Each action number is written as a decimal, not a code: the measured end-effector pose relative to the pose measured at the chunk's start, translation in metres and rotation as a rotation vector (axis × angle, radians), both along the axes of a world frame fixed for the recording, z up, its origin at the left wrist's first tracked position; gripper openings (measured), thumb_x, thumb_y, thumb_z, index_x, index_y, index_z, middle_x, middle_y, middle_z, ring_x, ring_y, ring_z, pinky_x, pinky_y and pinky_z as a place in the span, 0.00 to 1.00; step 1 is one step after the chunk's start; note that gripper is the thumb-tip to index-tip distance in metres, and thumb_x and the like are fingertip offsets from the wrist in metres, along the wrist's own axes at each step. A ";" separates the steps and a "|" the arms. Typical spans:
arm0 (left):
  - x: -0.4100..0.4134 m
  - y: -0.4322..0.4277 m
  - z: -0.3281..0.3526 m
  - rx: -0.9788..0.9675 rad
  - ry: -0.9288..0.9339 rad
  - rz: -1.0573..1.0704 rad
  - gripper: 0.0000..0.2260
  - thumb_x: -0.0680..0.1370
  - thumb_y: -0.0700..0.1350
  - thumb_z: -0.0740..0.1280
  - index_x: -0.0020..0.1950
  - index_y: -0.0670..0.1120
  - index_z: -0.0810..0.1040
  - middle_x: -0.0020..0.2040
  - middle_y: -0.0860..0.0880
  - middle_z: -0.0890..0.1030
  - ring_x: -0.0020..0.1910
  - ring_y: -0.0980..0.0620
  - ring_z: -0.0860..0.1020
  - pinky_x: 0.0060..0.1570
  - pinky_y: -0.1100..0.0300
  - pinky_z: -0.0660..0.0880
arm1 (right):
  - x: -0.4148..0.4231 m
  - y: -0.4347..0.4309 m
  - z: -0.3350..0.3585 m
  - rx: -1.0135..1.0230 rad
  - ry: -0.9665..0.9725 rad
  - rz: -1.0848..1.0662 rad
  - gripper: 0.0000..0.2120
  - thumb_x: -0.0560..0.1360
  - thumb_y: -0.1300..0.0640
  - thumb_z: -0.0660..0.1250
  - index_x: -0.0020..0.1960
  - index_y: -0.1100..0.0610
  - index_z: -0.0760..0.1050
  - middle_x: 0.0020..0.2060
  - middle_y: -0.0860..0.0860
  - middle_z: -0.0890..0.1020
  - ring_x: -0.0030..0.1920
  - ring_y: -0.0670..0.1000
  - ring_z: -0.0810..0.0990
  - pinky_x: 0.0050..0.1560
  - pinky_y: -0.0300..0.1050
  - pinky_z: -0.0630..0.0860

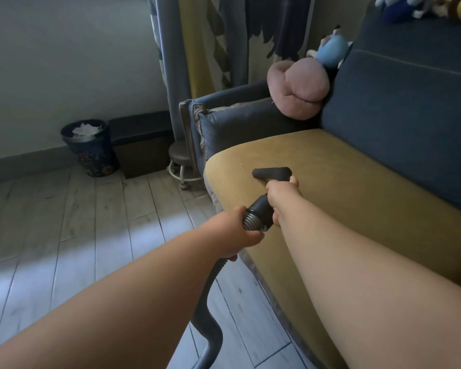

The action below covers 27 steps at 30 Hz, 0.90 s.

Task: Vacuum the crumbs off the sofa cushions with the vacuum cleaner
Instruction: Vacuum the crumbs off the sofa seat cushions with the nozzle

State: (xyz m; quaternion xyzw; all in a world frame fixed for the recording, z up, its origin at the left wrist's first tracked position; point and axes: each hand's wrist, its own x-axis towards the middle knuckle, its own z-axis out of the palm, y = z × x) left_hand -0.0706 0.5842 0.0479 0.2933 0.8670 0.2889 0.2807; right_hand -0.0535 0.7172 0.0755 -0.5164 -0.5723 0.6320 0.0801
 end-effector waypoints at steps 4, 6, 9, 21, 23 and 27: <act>-0.023 0.009 0.003 -0.012 0.017 0.019 0.16 0.74 0.54 0.70 0.57 0.52 0.68 0.41 0.47 0.77 0.23 0.55 0.76 0.26 0.62 0.78 | -0.025 0.009 0.003 -0.017 -0.021 0.032 0.31 0.79 0.59 0.57 0.77 0.45 0.49 0.48 0.55 0.70 0.58 0.59 0.71 0.65 0.55 0.66; -0.032 0.013 0.005 -0.013 0.027 0.038 0.17 0.74 0.53 0.70 0.57 0.51 0.68 0.41 0.47 0.78 0.25 0.54 0.77 0.27 0.62 0.79 | -0.037 0.012 0.003 -0.015 -0.042 0.063 0.29 0.79 0.59 0.57 0.76 0.47 0.50 0.48 0.56 0.73 0.63 0.60 0.71 0.70 0.59 0.63; -0.039 0.017 0.004 -0.011 0.035 0.080 0.17 0.74 0.53 0.69 0.58 0.50 0.68 0.43 0.46 0.78 0.28 0.52 0.78 0.28 0.61 0.80 | -0.050 0.015 0.004 0.028 -0.016 0.085 0.32 0.79 0.58 0.58 0.77 0.44 0.48 0.64 0.59 0.72 0.59 0.62 0.73 0.62 0.60 0.73; -0.011 0.067 -0.006 0.091 -0.092 -0.030 0.15 0.74 0.53 0.70 0.55 0.51 0.69 0.40 0.48 0.76 0.24 0.55 0.75 0.25 0.62 0.77 | -0.008 0.070 -0.014 0.180 0.118 -0.062 0.29 0.79 0.61 0.58 0.77 0.52 0.51 0.73 0.58 0.62 0.70 0.63 0.66 0.66 0.60 0.66; -0.008 0.074 -0.004 0.089 -0.099 -0.045 0.16 0.75 0.52 0.69 0.58 0.51 0.68 0.41 0.48 0.76 0.26 0.53 0.76 0.28 0.59 0.79 | -0.005 0.077 -0.012 0.166 0.099 -0.081 0.30 0.79 0.61 0.58 0.77 0.50 0.50 0.73 0.58 0.63 0.68 0.63 0.67 0.64 0.59 0.68; -0.011 0.067 -0.005 0.073 -0.044 -0.010 0.16 0.75 0.52 0.68 0.59 0.50 0.68 0.42 0.48 0.76 0.28 0.52 0.77 0.25 0.61 0.78 | -0.014 0.069 -0.004 0.089 -0.037 -0.060 0.34 0.79 0.57 0.60 0.77 0.40 0.47 0.66 0.57 0.69 0.51 0.59 0.70 0.47 0.54 0.70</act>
